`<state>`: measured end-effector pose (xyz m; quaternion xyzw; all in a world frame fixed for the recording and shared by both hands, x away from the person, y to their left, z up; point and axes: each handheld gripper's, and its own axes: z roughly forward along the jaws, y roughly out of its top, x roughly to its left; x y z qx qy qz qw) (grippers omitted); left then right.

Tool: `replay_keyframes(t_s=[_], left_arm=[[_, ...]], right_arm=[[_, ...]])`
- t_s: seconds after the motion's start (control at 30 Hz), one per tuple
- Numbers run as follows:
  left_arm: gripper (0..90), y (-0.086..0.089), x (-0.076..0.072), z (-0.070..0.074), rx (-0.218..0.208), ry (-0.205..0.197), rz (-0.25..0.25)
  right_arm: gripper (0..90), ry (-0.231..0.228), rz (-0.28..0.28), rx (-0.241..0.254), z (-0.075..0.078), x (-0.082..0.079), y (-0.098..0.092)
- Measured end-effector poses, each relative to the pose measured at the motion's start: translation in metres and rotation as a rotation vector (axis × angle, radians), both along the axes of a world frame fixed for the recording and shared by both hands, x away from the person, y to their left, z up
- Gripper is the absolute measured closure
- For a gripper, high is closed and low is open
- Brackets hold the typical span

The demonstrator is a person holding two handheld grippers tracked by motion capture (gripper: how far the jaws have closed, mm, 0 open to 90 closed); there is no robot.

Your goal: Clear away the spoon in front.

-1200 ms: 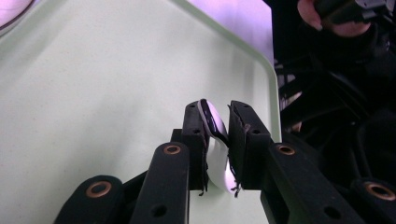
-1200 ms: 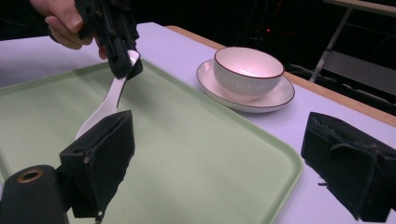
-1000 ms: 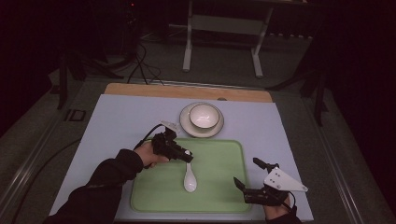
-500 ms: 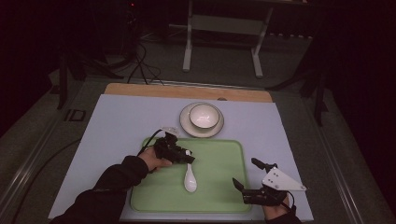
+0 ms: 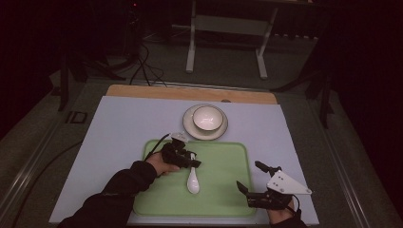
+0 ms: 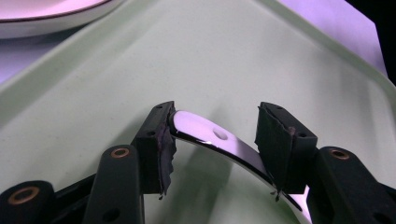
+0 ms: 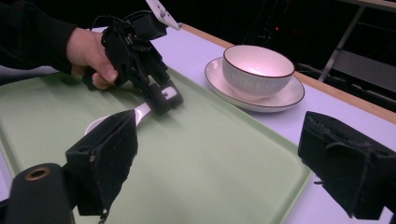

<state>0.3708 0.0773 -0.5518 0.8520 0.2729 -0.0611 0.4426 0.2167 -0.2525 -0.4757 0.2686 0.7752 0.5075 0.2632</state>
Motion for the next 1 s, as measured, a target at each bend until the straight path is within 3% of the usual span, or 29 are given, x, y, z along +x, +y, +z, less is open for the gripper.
replay_keyframes(t_s=[0.27,0.67,0.77,0.83,0.87,1.0], left_arm=[[46.0,0.001,0.0,-0.001,0.003,-0.046,0.03],[45.9,0.005,0.002,0.012,-0.056,-0.082,0.077],[43.3,0.007,-0.001,0.022,-0.105,-0.094,0.066],[32.6,0.01,-0.002,0.029,-0.14,-0.082,0.037],[27.6,0.01,-0.003,0.032,-0.141,-0.082,0.036],[22.9,0.015,-0.009,0.049,-0.172,-0.105,0.03]], right_arm=[[11.5,-0.007,-0.008,0.001,0.0,0.0,0.0],[11.3,-0.007,-0.01,0.003,0.001,0.0,0.0],[11.2,-0.012,-0.008,0.007,0.001,0.0,-0.001],[11.2,-0.012,-0.011,0.01,0.001,0.0,-0.001],[11.2,-0.014,-0.013,0.012,0.001,0.0,-0.002],[11.1,-0.022,-0.023,0.012,0.002,-0.001,-0.002]])
